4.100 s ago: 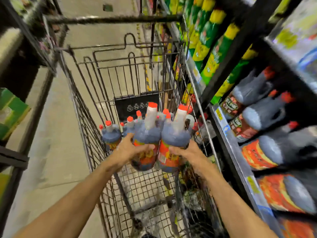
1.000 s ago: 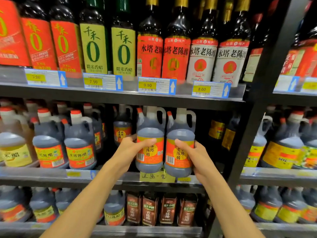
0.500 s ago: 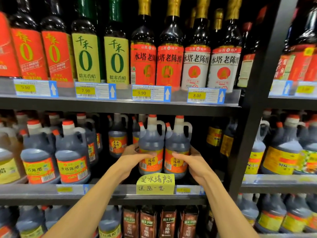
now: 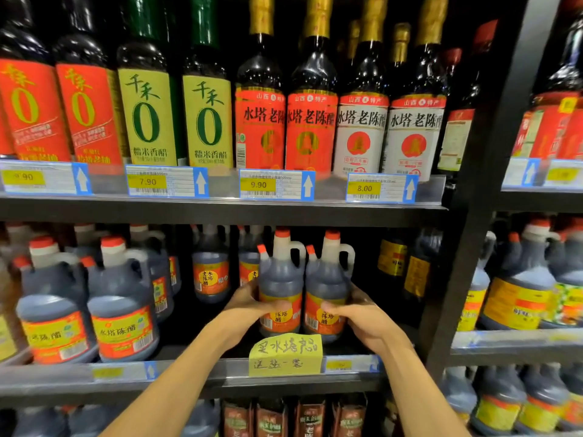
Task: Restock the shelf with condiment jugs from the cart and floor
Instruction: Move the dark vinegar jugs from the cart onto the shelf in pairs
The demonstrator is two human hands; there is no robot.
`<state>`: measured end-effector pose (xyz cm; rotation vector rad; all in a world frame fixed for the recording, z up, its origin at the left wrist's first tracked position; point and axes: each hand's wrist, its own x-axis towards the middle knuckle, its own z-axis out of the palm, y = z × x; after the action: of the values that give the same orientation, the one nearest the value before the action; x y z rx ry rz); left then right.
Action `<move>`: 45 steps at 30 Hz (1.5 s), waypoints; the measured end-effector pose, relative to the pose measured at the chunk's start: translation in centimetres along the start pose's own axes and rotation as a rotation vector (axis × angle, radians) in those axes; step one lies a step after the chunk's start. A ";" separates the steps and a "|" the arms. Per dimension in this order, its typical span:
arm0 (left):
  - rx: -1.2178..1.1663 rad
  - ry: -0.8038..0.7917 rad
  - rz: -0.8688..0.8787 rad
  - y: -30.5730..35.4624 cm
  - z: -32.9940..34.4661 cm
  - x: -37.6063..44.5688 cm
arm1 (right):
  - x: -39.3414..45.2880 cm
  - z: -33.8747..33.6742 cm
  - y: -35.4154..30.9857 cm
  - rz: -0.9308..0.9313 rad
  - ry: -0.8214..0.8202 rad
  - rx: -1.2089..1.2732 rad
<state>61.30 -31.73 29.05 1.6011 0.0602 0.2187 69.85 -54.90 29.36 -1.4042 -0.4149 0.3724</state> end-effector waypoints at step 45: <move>0.547 0.419 0.075 -0.7 3.8 5.9 | 5.9 0.0 1.2 -0.021 0.444 -0.628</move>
<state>67.81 -34.41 28.87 2.0773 0.4127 0.6363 74.97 -51.89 28.52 -2.0323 -0.1800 -0.1107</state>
